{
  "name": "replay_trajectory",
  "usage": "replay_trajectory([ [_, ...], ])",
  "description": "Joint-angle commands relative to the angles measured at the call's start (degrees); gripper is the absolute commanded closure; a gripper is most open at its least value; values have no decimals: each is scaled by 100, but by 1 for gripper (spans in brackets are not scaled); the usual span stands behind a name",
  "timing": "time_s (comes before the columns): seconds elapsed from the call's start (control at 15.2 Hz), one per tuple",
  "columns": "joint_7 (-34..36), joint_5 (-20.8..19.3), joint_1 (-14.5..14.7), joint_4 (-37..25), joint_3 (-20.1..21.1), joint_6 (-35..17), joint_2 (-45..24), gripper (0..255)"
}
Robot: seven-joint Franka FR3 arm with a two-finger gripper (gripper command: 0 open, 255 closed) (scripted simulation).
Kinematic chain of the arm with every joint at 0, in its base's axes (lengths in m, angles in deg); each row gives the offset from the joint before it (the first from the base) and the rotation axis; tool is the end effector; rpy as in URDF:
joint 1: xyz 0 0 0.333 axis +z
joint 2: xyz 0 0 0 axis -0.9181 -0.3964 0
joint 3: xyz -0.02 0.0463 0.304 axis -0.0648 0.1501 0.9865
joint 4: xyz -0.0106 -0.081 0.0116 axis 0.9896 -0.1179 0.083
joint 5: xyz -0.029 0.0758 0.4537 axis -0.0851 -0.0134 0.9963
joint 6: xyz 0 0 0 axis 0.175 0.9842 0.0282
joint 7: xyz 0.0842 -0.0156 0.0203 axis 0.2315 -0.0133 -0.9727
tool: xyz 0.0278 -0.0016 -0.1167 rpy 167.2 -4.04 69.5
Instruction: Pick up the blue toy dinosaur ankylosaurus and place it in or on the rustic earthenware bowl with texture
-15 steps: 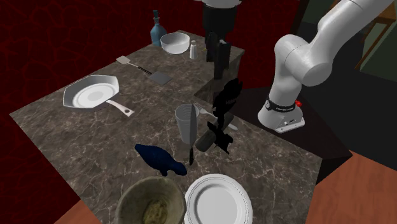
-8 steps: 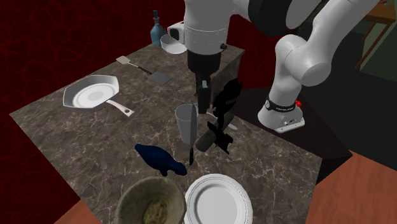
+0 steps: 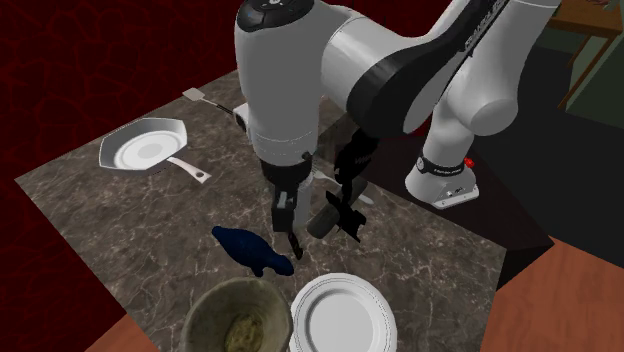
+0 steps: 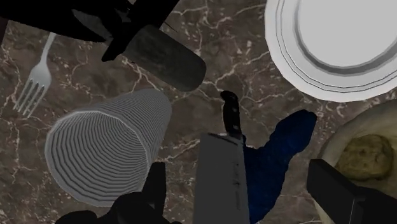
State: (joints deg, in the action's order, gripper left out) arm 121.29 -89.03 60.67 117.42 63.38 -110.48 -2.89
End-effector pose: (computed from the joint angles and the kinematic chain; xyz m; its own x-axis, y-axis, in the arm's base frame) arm 0.5057 0.2537 0.3585 0.9699 -0.2411 0.0347 -0.2434 -0.9647 0.1005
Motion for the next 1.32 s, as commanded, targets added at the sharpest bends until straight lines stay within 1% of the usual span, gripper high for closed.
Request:
replay_trajectory([
  [0.0, 617, -475, -35, -337, 153, -106, -645, 0],
  [0.13, 1178, -929, 37, -673, 188, -125, -1232, 0],
  [0.33, 1923, -1550, 274, -1246, 86, -62, -2091, 0],
  [0.4, 2014, -1624, 328, -1334, 49, -47, -2208, 0],
  [0.92, 2185, -1891, 363, -1084, -85, -527, -2498, 0],
  [1.25, 2187, -1895, 354, -1084, -75, -526, -2499, 0],
])
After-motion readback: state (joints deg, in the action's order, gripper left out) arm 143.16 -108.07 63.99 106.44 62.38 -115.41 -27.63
